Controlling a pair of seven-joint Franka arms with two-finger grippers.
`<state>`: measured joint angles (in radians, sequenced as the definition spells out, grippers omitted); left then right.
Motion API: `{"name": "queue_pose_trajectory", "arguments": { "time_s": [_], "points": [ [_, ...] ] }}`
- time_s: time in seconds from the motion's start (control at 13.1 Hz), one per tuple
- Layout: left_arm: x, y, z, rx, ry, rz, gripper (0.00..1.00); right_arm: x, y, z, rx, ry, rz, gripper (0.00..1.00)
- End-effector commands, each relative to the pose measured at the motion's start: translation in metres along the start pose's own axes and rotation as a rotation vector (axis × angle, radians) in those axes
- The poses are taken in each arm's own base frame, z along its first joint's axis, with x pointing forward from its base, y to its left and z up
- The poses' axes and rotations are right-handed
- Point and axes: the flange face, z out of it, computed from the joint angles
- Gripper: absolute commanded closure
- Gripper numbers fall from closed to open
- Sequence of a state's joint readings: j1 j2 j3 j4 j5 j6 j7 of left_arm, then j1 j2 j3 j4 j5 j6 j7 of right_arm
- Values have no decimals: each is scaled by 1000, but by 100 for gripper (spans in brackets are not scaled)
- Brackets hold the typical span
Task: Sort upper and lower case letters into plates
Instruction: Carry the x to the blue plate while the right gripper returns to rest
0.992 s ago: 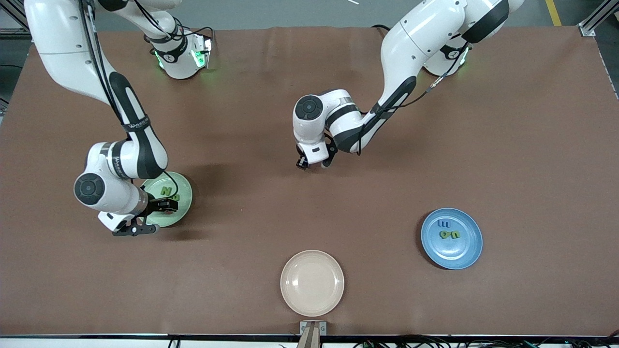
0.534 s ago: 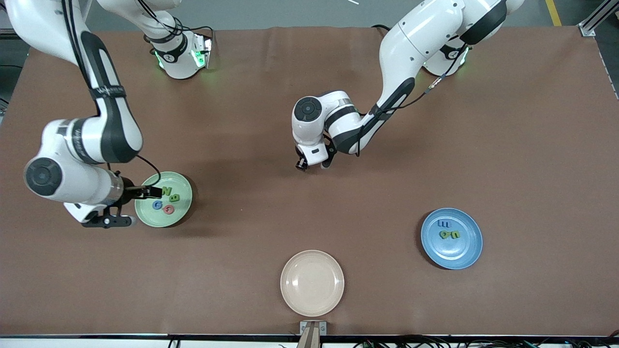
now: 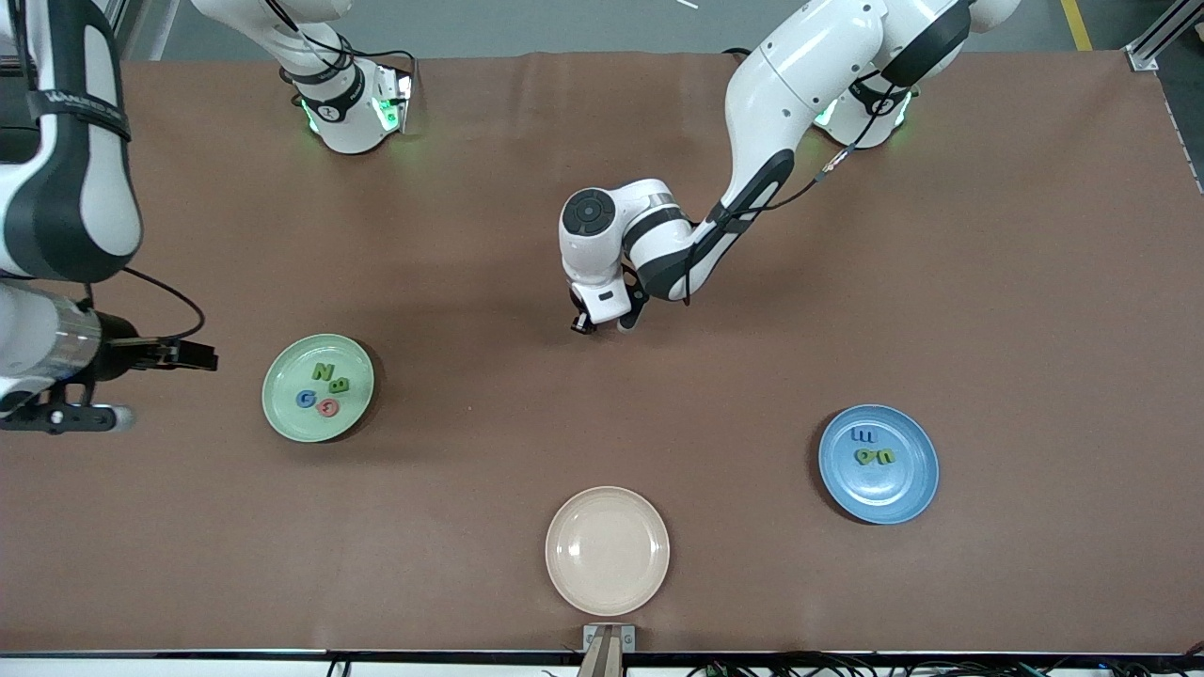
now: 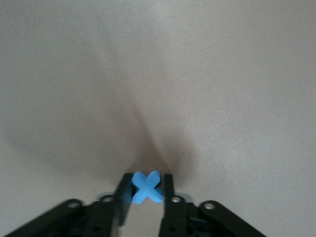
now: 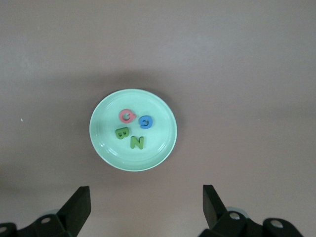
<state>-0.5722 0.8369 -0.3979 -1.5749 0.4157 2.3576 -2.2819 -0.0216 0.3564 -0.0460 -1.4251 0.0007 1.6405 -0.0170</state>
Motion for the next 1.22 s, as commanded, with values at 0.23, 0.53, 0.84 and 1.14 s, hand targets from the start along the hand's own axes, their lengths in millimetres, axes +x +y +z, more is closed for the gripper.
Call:
{"name": "queue_pose_trajectory", "arguments": {
  "time_s": [0.23,0.53,0.84,1.14],
  "points": [
    [14,19,-20,-43,26,93,99,2,3,-6,2,4,-8,0],
    [73,47,-59,-22,98,242,99,-13,-39,-19,-8,-26,-62,0],
    [201,99,-113,-74,131,433,99,-26,-34,-16,-3,-43,-53,0],
    [329,107,-123,-30,157,662,99,-55,-29,-39,2,-17,-49,0]
  ]
}}
